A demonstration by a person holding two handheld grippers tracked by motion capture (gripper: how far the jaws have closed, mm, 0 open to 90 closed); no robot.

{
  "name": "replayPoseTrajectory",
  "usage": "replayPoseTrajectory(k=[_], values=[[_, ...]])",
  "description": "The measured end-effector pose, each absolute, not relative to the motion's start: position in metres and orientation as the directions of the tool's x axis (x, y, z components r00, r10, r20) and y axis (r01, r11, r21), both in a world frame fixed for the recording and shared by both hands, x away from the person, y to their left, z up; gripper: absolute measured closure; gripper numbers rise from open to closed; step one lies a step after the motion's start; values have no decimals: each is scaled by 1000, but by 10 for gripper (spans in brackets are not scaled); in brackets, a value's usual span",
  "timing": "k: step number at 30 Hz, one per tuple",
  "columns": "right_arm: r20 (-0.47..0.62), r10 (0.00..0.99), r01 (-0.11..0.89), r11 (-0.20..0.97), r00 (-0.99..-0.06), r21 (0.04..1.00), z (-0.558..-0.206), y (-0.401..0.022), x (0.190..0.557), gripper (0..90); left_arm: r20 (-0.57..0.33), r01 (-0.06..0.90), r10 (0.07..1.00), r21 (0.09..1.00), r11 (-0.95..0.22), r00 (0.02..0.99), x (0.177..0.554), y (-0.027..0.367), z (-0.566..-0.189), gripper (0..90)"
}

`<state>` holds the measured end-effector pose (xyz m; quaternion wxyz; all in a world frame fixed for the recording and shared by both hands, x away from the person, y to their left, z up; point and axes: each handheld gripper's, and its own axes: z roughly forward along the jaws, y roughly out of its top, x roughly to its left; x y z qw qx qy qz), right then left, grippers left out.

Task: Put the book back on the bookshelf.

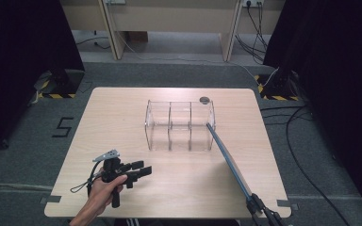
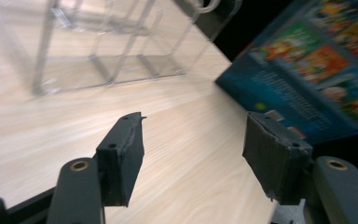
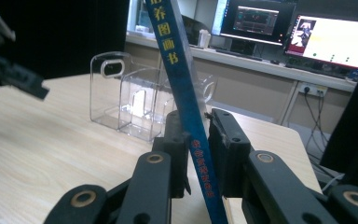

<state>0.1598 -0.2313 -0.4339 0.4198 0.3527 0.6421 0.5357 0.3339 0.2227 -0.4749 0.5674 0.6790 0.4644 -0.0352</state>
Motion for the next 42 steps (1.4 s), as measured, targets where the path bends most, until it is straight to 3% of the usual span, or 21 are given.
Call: replayPoseTrajectory(k=[5, 14, 18, 24, 28, 32, 36, 40, 42], values=[[-142, 902, -3, 154, -409, 988, -432, -237, 166, 775, -569, 666, 595, 742, 73, 568, 336, 226, -474, 379], [16, 915, 34, -2, -403, 999, -425, -255, 172, 807, -577, 678, 584, 732, 61, 570, 337, 223, -477, 379], [-62, 917, 5, 70, -393, 998, -424, -252, 172, 822, -583, 685, 581, 726, 60, 568, 338, 223, -479, 379], [-12, 925, 23, 22, -380, 1000, -423, -256, 175, 827, -570, 685, 591, 727, 40, 571, 338, 224, -483, 379], [-6, 923, 16, 14, -386, 1000, -423, -261, 177, 832, -514, 677, 632, 735, -24, 580, 339, 223, -490, 365], [17, 916, 33, -5, -400, 999, -423, -261, 178, 829, -368, 639, 698, 752, -165, 614, 339, 222, -496, 349], [57, 914, 40, -44, -401, 998, -424, -268, 179, 832, -312, 624, 724, 753, -207, 616, 340, 225, -499, 347], [27, 904, 29, -16, -426, 999, -424, -266, 181, 829, -296, 637, 737, 736, -229, 607, 342, 228, -504, 314], [16, 905, 29, -4, -426, 1000, -423, -264, 181, 829, -238, 626, 752, 727, -282, 615, 341, 227, -507, 298]])
